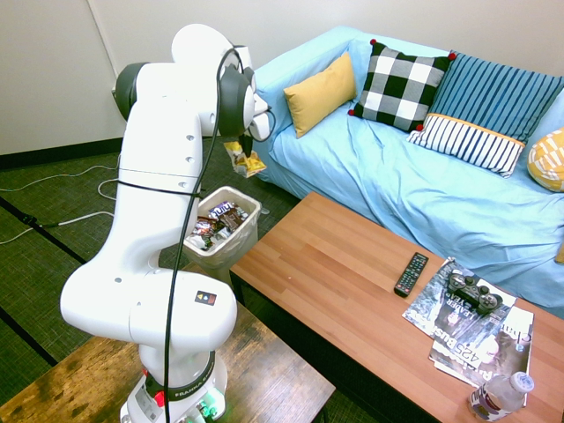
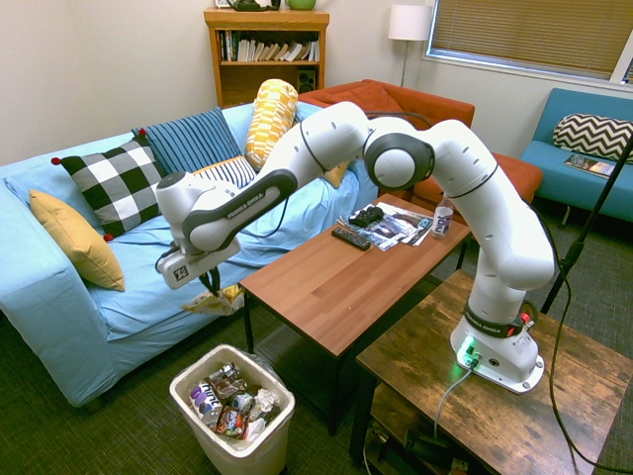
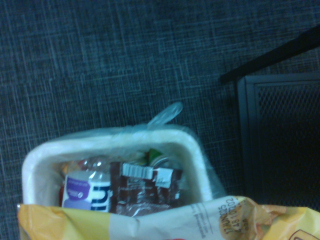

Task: Throw the chip bag in the trash bin

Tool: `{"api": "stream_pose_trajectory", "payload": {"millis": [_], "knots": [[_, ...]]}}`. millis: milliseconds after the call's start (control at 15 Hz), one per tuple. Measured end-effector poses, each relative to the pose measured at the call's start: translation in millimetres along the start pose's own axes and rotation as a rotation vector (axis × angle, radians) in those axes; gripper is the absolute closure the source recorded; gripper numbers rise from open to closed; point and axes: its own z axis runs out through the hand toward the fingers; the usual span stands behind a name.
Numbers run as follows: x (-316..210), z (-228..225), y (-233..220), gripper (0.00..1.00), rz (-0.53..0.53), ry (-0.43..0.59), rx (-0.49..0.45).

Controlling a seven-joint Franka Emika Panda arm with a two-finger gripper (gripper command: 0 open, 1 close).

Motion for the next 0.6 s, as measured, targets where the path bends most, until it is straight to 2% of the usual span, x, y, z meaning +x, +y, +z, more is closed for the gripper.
{"api": "stream_pose_trajectory", "payload": {"millis": [200,600], "knots": [[-36.4,19.2,-9.3,0.00,-0.044,0.000,-0.044],[-59.5,41.2,-8.5,0.00,-0.077,-0.008,-0.080]]}}
